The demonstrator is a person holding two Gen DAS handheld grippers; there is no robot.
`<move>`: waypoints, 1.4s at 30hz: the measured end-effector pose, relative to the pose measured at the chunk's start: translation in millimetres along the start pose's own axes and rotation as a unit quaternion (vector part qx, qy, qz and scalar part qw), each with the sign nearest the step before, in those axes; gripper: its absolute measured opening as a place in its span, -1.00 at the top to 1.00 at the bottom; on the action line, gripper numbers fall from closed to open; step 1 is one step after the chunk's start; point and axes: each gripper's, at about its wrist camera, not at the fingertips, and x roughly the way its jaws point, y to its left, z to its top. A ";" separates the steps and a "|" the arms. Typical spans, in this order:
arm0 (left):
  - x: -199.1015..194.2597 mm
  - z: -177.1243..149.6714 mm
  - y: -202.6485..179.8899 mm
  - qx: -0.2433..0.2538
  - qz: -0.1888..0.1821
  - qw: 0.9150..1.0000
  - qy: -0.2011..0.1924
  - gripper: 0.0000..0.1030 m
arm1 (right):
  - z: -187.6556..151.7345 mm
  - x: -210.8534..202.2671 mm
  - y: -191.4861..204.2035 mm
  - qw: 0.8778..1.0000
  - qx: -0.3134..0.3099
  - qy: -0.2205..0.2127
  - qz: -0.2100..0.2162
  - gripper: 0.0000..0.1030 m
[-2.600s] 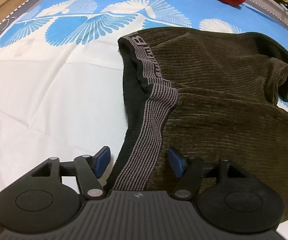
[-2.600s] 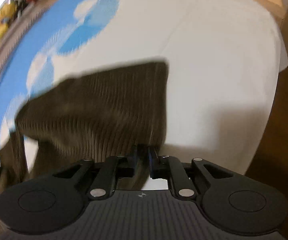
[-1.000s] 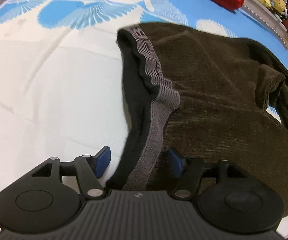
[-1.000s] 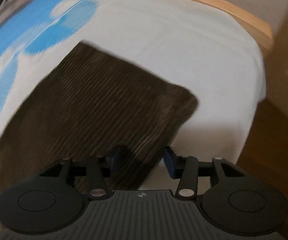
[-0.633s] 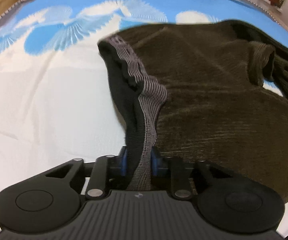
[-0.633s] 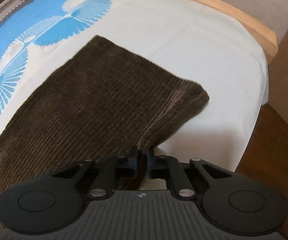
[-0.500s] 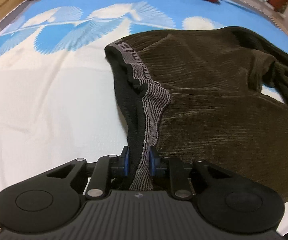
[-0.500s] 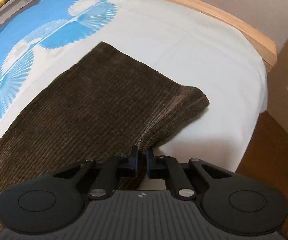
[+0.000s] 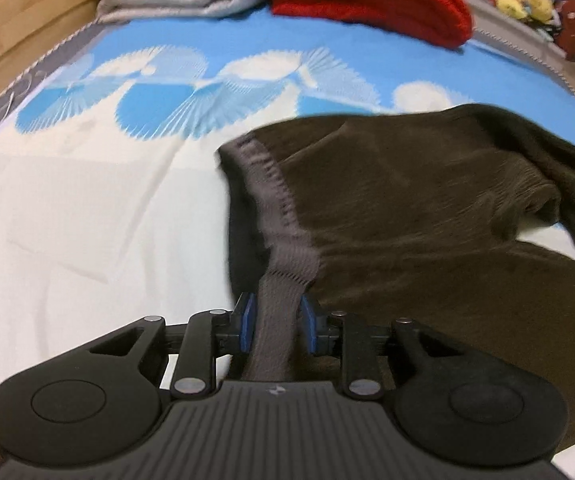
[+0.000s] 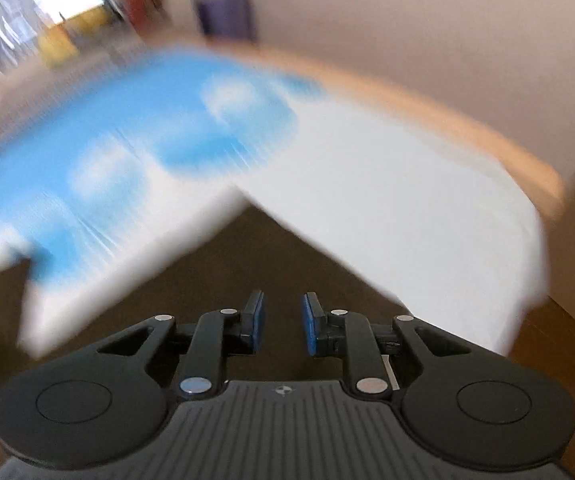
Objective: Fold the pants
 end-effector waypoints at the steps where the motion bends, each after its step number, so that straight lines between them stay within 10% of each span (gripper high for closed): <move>1: -1.2 3.5 -8.5 0.006 -0.004 1.000 -0.010 0.36 | 0.5 -6.6 9.8 0.999 -0.017 -0.022 0.019 0.36; 7: -17.6 8.6 -66.8 0.080 -0.020 0.994 -0.067 0.22 | -4.6 -0.3 61.3 0.990 -0.066 0.001 0.127 0.18; 13: -32.4 26.2 -116.3 0.089 -0.062 0.990 -0.086 0.07 | -2.7 26.4 114.7 0.978 -0.088 0.079 0.174 -0.93; 17: -28.2 70.9 -154.2 0.058 -0.040 0.996 -0.055 -0.06 | 3.6 33.3 145.1 0.974 -0.105 0.052 0.192 -0.99; 23: -15.7 98.0 -205.5 0.062 -0.070 0.987 -0.127 -0.11 | -1.5 49.9 181.2 0.971 -0.130 0.057 0.195 -0.99; 27: 14.9 89.9 -239.9 0.126 -0.094 0.984 -0.083 0.08 | -9.5 67.8 186.6 0.974 -0.103 0.058 0.195 -0.95; 32: 34.2 102.0 -261.6 0.144 -0.135 0.977 -0.077 0.19 | -14.9 114.8 198.9 0.979 -0.047 0.094 0.173 0.45; 34: 47.9 103.1 -260.7 0.133 -0.146 0.979 -0.055 0.19 | -17.3 135.8 204.7 0.977 -0.028 0.115 0.176 0.60; 42: 83.6 98.6 -268.7 0.155 -0.148 0.977 -0.013 -0.40 | -27.8 200.9 229.9 0.972 -0.036 0.153 0.173 0.29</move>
